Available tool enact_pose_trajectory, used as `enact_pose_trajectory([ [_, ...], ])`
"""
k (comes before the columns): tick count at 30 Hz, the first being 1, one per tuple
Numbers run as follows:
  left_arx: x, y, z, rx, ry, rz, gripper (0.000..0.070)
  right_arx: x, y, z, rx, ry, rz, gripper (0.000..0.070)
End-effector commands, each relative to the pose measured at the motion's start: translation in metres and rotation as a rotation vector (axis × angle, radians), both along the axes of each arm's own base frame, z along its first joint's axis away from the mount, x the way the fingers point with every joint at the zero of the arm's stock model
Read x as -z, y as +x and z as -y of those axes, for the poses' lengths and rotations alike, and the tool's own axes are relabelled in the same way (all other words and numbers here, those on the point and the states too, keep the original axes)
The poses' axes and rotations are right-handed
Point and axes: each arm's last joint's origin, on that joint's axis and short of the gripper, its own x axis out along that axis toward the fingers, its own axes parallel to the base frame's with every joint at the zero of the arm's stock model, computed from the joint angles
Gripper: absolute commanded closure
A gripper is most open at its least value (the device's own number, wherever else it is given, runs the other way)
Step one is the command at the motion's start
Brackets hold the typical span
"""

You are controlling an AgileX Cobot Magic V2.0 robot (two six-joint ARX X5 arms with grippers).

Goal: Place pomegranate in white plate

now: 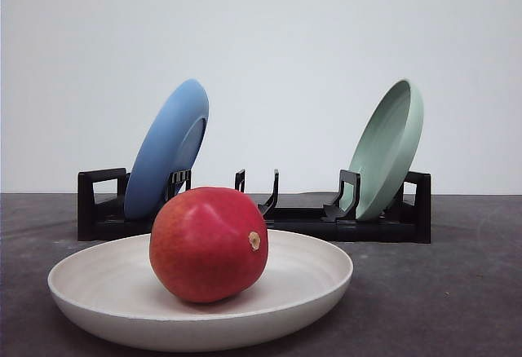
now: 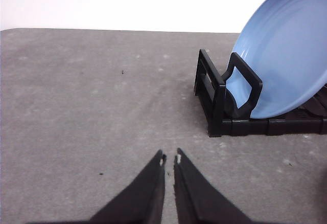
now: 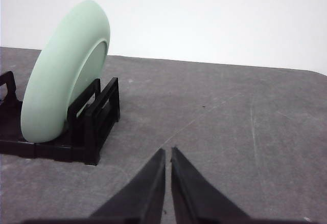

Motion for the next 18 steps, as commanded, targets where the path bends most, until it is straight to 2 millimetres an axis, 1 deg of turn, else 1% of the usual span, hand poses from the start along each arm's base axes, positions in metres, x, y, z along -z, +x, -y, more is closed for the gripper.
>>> enact_pose_trajectory([
  [1, 0.0019, 0.0006, -0.0001, -0.002, 0.007, 0.005, 0.0688, 0.0002, 0.0003, 0.0002, 0.003, 0.010, 0.008, 0.0684],
  [18, 0.0019, 0.0006, -0.0001, -0.001, 0.007, 0.005, 0.0688, 0.0002, 0.0003, 0.0002, 0.003, 0.010, 0.008, 0.0684],
])
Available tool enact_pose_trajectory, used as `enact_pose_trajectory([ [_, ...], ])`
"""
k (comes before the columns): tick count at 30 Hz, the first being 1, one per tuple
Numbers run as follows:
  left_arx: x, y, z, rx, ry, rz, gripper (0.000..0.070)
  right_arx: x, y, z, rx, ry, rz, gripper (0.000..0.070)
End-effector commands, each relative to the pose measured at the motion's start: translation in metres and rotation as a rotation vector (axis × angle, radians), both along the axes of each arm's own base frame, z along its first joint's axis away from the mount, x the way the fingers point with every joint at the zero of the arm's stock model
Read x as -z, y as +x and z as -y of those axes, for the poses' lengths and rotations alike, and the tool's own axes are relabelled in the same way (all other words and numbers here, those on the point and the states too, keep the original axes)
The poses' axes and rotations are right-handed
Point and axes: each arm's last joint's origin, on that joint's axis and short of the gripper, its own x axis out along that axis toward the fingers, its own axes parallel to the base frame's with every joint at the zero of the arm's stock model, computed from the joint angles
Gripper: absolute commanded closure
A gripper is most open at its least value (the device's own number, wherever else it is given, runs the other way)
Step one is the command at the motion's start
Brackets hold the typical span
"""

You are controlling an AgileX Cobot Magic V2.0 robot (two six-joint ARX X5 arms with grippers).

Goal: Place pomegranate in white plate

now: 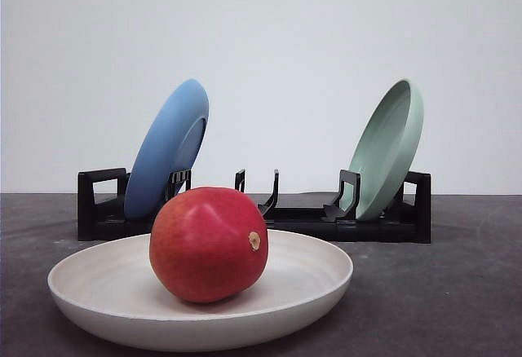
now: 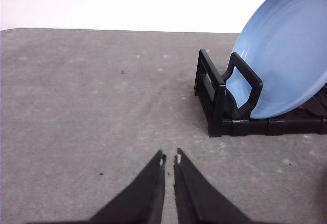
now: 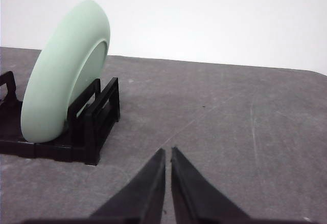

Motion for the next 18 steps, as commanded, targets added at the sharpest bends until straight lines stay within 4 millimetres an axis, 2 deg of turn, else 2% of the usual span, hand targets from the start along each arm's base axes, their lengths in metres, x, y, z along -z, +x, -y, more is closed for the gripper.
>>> enact_pose_trajectory([
  [1, 0.0019, 0.0006, -0.0001, -0.001, 0.007, 0.005, 0.0688, 0.0002, 0.0003, 0.0002, 0.003, 0.010, 0.008, 0.0684],
  [18, 0.0019, 0.0006, -0.0001, -0.002, 0.007, 0.005, 0.0688, 0.0002, 0.0003, 0.0002, 0.003, 0.010, 0.008, 0.0684],
])
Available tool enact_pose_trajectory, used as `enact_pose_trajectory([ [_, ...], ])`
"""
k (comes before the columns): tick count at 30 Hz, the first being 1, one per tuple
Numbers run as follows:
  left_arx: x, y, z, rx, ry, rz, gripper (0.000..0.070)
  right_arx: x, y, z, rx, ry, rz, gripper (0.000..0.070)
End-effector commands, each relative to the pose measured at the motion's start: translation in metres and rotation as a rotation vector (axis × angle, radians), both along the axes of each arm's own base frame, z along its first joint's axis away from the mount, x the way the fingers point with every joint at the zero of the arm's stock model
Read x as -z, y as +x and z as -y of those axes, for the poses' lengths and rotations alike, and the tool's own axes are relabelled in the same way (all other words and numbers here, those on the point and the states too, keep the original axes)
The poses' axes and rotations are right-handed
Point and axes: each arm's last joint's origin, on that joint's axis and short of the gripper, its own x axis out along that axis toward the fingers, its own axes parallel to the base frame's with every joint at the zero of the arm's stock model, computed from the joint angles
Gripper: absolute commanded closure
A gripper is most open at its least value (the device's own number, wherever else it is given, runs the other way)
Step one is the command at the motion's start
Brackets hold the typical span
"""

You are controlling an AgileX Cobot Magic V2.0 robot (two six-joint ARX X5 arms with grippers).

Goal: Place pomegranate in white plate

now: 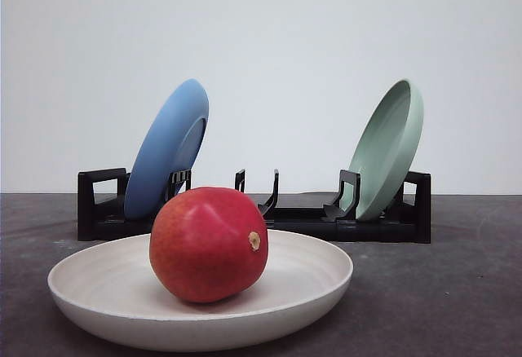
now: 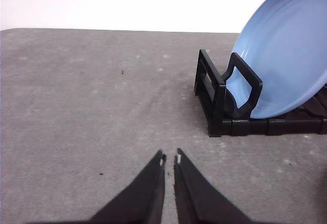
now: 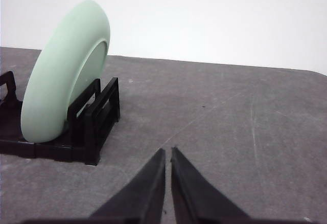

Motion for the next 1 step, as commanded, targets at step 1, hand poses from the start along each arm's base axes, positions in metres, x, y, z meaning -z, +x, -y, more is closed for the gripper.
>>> enact_pose_trajectory([
  [1, 0.0019, 0.0006, -0.0001, -0.001, 0.007, 0.005, 0.0688, 0.0002, 0.0003, 0.0002, 0.003, 0.010, 0.008, 0.0684],
])
